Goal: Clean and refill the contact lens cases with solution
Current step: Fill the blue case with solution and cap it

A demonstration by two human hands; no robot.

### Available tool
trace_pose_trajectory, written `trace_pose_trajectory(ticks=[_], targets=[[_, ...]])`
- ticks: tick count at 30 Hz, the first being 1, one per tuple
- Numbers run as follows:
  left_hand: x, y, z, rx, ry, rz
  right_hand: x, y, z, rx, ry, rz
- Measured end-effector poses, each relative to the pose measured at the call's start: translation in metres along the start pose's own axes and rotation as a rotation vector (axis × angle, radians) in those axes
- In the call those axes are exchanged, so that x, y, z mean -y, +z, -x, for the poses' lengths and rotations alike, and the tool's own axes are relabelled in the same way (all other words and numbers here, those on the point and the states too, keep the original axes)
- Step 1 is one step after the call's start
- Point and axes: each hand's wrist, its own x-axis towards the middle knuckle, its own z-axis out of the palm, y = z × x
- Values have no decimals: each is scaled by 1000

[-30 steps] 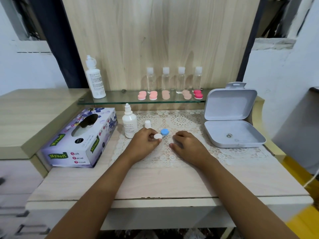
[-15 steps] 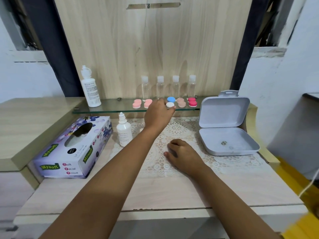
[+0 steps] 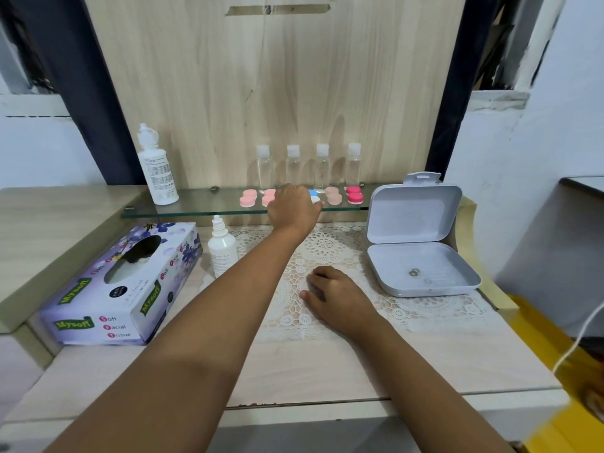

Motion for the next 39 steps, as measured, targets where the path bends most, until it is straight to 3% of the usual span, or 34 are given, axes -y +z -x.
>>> trace_pose_trajectory(ticks=[20, 26, 39], targets=[[1, 1, -1, -22, 54, -45, -3, 2, -1, 11, -30, 31], [-6, 4, 4, -98, 169, 37, -1, 1, 0, 2, -34, 21], [-26, 9, -9, 79, 142, -68, 2, 0, 1, -4, -32, 20]])
